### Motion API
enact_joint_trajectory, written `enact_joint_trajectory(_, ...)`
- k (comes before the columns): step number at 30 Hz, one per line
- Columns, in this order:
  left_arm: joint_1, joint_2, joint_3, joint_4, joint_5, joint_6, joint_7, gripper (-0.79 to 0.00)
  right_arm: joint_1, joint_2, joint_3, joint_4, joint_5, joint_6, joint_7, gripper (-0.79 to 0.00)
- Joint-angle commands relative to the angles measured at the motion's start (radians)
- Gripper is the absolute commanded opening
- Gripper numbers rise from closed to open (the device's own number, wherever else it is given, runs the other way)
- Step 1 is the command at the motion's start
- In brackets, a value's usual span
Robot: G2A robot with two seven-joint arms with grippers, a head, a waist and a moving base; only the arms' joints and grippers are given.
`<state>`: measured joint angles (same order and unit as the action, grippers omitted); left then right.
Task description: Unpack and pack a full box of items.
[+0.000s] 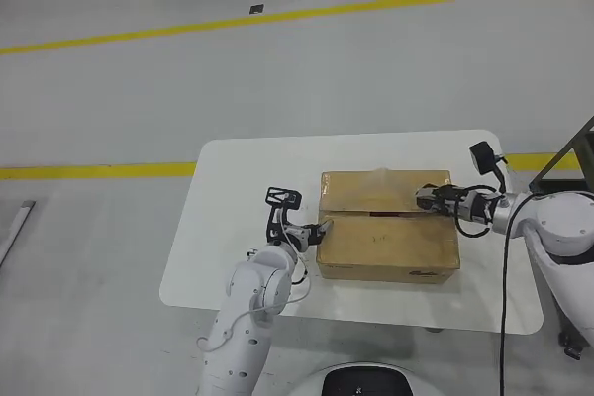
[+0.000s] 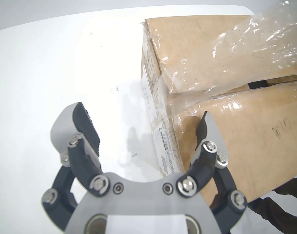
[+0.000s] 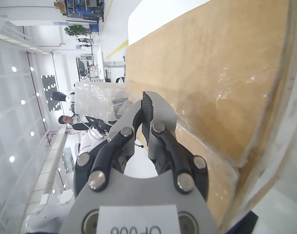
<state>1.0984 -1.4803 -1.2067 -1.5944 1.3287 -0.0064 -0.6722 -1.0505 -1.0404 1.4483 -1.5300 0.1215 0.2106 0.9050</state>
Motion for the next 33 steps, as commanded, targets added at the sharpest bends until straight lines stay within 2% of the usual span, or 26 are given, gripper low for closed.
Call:
enact_joint_trajectory(1, -0.003, 0.0, 0.0, 0.002, 0.001, 0.002, 0.001, 0.0, -0.008, 0.004, 0.019, -0.014, 0.011, -0.004, 0.008, -0.785)
enact_joint_trajectory(7, -0.006, 0.002, -0.004, -0.009, -0.003, 0.005, 0.011, 0.0, -0.055, 0.023, 0.106, -0.077, 0.025, -0.013, 0.077, -0.785)
enact_joint_trajectory(13, 0.012, 0.007, -0.021, -0.057, -0.019, -0.007, 0.026, 0.0, -0.103, 0.048, 0.186, -0.112, -0.049, -0.018, 0.151, -0.785)
enact_joint_trajectory(18, 0.027, 0.013, -0.035, -0.075, -0.012, -0.025, 0.018, 0.0, -0.12, 0.056, 0.215, -0.109, -0.059, -0.013, 0.147, -0.785)
enact_joint_trajectory(20, 0.033, 0.015, -0.037, -0.084, -0.012, -0.026, 0.016, 0.0, -0.124, 0.055, 0.217, -0.101, -0.012, -0.004, 0.135, -0.785)
enact_joint_trajectory(21, 0.036, 0.016, -0.037, -0.091, -0.01, -0.024, 0.015, 0.0, -0.127, 0.052, 0.216, -0.09, 0.044, 0.001, 0.139, -0.653)
enact_joint_trajectory(22, 0.04, 0.016, -0.038, -0.097, -0.01, -0.022, 0.015, 0.0, -0.127, 0.05, 0.216, -0.079, 0.083, 0.007, 0.142, -0.449)
enact_joint_trajectory(23, 0.043, 0.017, -0.038, -0.102, -0.01, -0.02, 0.015, 0.0, -0.127, 0.05, 0.211, -0.071, 0.092, 0.01, 0.141, 0.0)
enact_joint_trajectory(26, 0.051, 0.018, -0.039, -0.118, -0.009, -0.009, 0.019, 0.0, -0.118, 0.047, 0.185, -0.05, 0.137, -0.004, 0.152, 0.0)
enact_joint_trajectory(30, 0.061, 0.019, -0.04, -0.131, -0.004, 0.003, 0.025, 0.0, -0.098, 0.047, 0.137, -0.037, 0.111, -0.028, 0.167, 0.0)
enact_joint_trajectory(33, 0.066, 0.021, -0.045, -0.138, -0.002, 0.011, 0.03, 0.0, -0.082, 0.049, 0.095, -0.045, 0.022, -0.067, 0.136, 0.0)
